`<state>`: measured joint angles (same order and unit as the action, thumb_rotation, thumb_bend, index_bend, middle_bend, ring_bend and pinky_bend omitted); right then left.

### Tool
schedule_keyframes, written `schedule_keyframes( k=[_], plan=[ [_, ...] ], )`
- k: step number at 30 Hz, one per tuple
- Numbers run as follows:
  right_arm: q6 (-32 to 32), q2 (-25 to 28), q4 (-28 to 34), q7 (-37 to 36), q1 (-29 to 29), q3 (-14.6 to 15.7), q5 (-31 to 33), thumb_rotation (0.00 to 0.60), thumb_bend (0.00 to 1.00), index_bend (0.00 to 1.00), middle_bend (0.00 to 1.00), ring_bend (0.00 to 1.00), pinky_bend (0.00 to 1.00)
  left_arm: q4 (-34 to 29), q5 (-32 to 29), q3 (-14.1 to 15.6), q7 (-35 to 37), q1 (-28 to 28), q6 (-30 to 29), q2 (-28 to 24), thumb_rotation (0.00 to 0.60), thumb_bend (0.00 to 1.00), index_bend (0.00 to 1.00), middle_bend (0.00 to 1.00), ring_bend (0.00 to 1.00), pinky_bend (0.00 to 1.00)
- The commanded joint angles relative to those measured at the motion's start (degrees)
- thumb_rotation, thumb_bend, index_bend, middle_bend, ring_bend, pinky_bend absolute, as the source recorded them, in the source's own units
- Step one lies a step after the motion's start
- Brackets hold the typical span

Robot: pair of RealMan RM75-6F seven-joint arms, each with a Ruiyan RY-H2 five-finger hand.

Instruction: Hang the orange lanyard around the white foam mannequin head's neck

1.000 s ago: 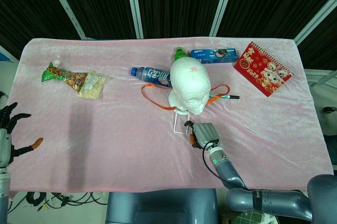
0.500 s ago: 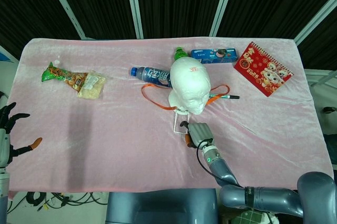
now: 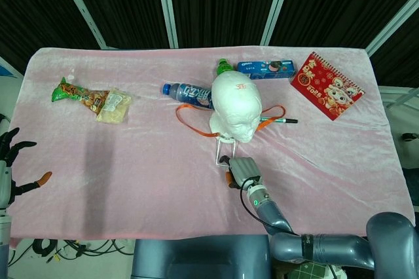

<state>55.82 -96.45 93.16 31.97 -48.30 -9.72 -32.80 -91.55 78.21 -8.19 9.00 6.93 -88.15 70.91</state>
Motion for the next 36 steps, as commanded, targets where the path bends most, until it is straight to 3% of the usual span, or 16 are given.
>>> schedule_keyframes(
  k=[1, 36],
  plan=[
    [0.0, 0.0, 0.3, 0.1, 0.0, 0.3, 0.1, 0.600, 0.62, 0.29, 0.73, 0.77, 0.74, -0.1, 0.0, 0.0, 0.0, -0.1, 0.0, 0.0, 0.600, 0.13, 0.30, 0.07, 0.00, 0.00],
    [-0.5, -0.6, -1.8, -0.6, -0.4, 1.1, 1.3, 0.600, 0.62, 0.29, 0.73, 0.77, 0.74, -0.6, 0.1, -0.5, 0.1, -0.6, 0.8, -0.5, 0.600, 0.13, 0.30, 0.06, 0.00, 0.00]
  ],
)
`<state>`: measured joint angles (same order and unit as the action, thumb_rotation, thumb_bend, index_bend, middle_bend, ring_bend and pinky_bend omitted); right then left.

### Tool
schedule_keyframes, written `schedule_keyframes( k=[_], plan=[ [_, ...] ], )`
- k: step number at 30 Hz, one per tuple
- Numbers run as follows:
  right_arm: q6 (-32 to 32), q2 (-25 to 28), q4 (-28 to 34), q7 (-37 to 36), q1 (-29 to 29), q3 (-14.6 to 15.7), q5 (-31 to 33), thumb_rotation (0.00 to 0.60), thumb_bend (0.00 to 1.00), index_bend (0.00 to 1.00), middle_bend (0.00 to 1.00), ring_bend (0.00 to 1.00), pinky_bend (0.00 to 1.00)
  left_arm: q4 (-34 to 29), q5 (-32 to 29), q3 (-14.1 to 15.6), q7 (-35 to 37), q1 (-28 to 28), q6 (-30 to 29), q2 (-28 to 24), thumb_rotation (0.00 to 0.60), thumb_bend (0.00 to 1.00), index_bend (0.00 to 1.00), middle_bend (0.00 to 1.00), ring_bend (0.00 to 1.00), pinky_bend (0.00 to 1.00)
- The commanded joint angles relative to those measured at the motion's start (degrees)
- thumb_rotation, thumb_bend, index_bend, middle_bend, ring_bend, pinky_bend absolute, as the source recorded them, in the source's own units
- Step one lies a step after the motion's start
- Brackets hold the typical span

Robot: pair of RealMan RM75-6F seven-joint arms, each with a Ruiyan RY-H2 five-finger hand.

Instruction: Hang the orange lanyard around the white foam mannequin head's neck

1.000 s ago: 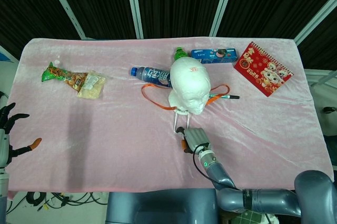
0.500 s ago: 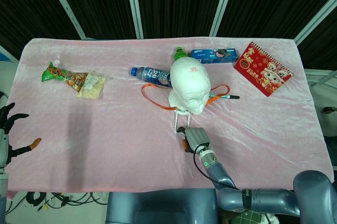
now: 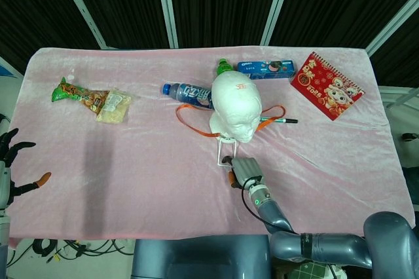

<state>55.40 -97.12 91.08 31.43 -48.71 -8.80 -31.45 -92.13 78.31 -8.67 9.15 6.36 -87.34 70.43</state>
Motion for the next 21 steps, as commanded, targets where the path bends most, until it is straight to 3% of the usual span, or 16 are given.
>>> schedule_keyframes(
  k=[1, 21],
  plan=[
    [-0.1, 0.1, 0.5, -0.1, 0.1, 0.2, -0.1, 0.600, 0.62, 0.29, 0.73, 0.77, 0.74, 0.0, 0.0, 0.0, 0.0, 0.0, 0.0, -0.1, 0.600, 0.13, 0.30, 0.06, 0.00, 0.00],
    [2.8, 3.8, 8.7, -1.4, 3.8, 4.9, -5.6, 0.600, 0.62, 0.31, 0.72, 0.77, 0.74, -0.1, 0.1, -0.2, -0.1, -0.3, 0.1, -0.2, 0.600, 0.13, 0.30, 0.06, 0.00, 0.00]
  ],
)
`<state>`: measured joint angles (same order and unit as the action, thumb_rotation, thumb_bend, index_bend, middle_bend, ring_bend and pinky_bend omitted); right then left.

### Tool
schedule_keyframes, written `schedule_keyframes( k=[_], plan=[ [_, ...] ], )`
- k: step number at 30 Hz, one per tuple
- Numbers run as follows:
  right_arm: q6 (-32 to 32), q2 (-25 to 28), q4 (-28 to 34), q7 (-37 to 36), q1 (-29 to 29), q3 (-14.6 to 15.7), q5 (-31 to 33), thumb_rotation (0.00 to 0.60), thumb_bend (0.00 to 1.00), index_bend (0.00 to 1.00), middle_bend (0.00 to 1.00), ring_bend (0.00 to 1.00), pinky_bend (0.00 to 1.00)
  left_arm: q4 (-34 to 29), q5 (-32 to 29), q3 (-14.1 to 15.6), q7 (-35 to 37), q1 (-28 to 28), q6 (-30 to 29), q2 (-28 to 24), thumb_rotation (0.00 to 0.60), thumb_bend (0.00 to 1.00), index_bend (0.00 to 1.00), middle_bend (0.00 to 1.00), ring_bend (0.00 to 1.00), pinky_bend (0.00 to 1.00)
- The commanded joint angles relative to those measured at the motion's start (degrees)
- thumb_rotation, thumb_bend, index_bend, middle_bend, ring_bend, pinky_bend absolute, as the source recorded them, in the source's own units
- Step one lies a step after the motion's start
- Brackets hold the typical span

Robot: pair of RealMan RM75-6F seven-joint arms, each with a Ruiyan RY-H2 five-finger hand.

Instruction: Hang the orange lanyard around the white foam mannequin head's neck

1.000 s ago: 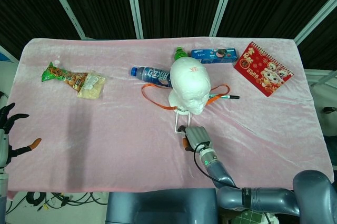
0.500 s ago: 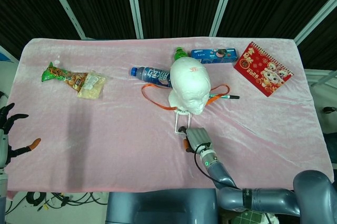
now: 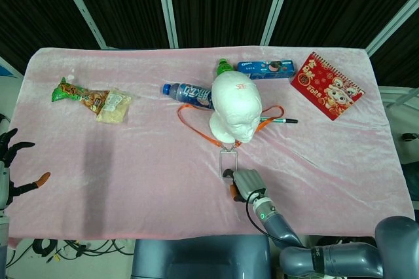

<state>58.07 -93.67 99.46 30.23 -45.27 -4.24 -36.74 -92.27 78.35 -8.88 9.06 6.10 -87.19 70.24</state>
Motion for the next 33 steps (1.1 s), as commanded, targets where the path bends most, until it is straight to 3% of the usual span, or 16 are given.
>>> schedule_keyframes(
  k=[1, 33],
  plan=[
    [0.2, 0.5, 0.4, -0.4, 0.6, 0.6, -0.4, 0.600, 0.62, 0.31, 0.72, 0.77, 0.74, 0.0, 0.0, 0.0, 0.0, 0.0, -0.1, 0.0, 0.600, 0.13, 0.30, 0.06, 0.00, 0.00],
    [3.3, 6.2, 10.3, -2.2, 6.8, 7.5, -8.7, 0.600, 0.62, 0.32, 0.73, 0.77, 0.74, -0.1, -0.1, -0.6, 0.3, -0.5, -0.4, -0.4, 0.600, 0.13, 0.30, 0.06, 0.00, 0.00]
  ],
)
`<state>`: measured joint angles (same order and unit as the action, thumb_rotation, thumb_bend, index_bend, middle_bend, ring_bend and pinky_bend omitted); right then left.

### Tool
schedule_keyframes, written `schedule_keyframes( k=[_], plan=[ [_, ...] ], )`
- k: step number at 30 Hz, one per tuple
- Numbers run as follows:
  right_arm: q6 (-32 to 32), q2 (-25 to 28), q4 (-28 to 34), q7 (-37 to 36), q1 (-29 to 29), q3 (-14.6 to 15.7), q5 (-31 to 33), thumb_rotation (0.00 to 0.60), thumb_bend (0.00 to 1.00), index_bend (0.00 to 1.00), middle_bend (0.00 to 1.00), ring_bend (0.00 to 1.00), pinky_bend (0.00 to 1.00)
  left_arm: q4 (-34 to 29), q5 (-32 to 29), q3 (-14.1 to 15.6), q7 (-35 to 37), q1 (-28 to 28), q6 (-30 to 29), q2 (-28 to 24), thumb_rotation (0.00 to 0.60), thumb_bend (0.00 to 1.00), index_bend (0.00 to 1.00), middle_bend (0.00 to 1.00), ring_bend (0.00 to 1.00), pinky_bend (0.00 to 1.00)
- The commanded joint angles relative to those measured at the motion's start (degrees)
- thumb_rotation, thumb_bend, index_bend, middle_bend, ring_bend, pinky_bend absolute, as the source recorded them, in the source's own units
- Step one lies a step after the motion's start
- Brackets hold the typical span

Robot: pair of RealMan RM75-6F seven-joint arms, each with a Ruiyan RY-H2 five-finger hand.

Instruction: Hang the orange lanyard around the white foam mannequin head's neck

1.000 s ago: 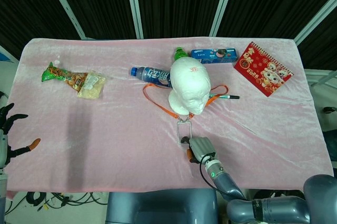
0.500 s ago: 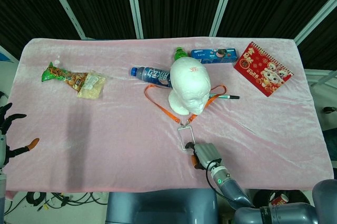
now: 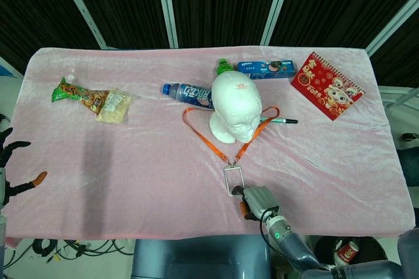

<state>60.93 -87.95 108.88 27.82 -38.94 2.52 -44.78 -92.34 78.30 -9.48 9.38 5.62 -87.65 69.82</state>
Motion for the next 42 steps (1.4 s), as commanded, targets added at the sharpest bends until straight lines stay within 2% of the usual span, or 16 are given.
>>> schedule_keyframes(
  k=[1, 12, 15, 20, 24, 26, 29, 32, 36, 39, 42],
  plan=[
    [0.5, 0.7, 1.5, 0.4, 0.8, 1.2, -1.0, 0.600, 0.62, 0.32, 0.73, 0.77, 0.74, 0.0, 0.0, 0.0, 0.0, 0.0, 0.1, 0.0, 0.600, 0.13, 0.30, 0.06, 0.00, 0.00],
    [1.7, 1.5, 3.4, -0.5, 2.8, 2.6, -3.6, 0.600, 0.62, 0.32, 0.73, 0.77, 0.74, 0.0, -0.2, -0.2, -0.3, -0.1, 0.0, 0.0, 0.600, 0.13, 0.30, 0.06, 0.00, 0.00],
    [1.8, 1.5, 3.1, -0.8, 3.0, 2.0, -4.1, 0.600, 0.62, 0.31, 0.72, 0.77, 0.74, 0.0, -0.2, -0.1, -0.4, -0.1, 0.1, 0.1, 0.600, 0.13, 0.30, 0.06, 0.00, 0.00],
    [2.1, 2.1, 2.8, -1.7, 3.1, 0.2, -3.8, 0.600, 0.61, 0.24, 0.72, 0.77, 0.74, -0.1, -0.3, -0.2, -0.5, -0.1, 0.1, 0.0, 0.600, 0.13, 0.30, 0.06, 0.00, 0.00],
    [2.1, 4.0, 3.1, -2.8, 3.1, -1.1, -3.3, 0.600, 0.54, 0.22, 0.69, 0.74, 0.74, 0.0, -0.5, -0.3, -0.5, -0.1, 0.2, 0.0, 0.600, 0.13, 0.30, 0.06, 0.00, 0.00],
    [2.6, 6.6, 3.9, -3.3, 3.4, -1.7, -3.7, 0.600, 0.47, 0.20, 0.64, 0.70, 0.72, 0.0, -0.5, -0.2, -0.7, -0.1, 0.4, 0.0, 0.600, 0.13, 0.30, 0.06, 0.00, 0.00],
    [3.8, 11.6, 4.6, -3.5, 3.9, -2.2, -2.9, 0.600, 0.34, 0.17, 0.50, 0.59, 0.63, -0.1, -0.7, 0.0, -1.2, -0.1, 0.8, -0.2, 0.600, 0.13, 0.30, 0.06, 0.00, 0.00],
    [6.2, 17.1, 4.3, -4.3, 5.2, -2.9, -1.2, 0.600, 0.28, 0.17, 0.39, 0.52, 0.54, -0.6, -0.7, 0.4, -2.2, -0.1, 1.2, -0.5, 0.600, 0.13, 0.30, 0.06, 0.00, 0.00],
    [9.1, 23.5, 4.4, -8.8, 8.7, -3.4, -1.1, 0.600, 0.24, 0.16, 0.25, 0.39, 0.43, -1.2, -0.3, 0.9, -3.3, -0.2, 1.3, -0.6, 0.600, 0.13, 0.30, 0.06, 0.00, 0.00],
    [10.8, 27.4, 4.2, -13.4, 11.8, -2.7, -4.6, 0.600, 0.23, 0.16, 0.17, 0.31, 0.35, -1.6, 0.0, 1.5, -4.4, -0.2, 1.4, -0.5, 0.600, 0.13, 0.30, 0.05, 0.00, 0.00],
    [13.6, 29.7, 2.1, -18.3, 15.5, -1.0, -11.5, 0.600, 0.21, 0.16, 0.14, 0.28, 0.31, -2.1, 0.4, 2.0, -5.7, -0.4, 1.4, -0.4, 0.600, 0.13, 0.30, 0.05, 0.00, 0.00]
  ],
)
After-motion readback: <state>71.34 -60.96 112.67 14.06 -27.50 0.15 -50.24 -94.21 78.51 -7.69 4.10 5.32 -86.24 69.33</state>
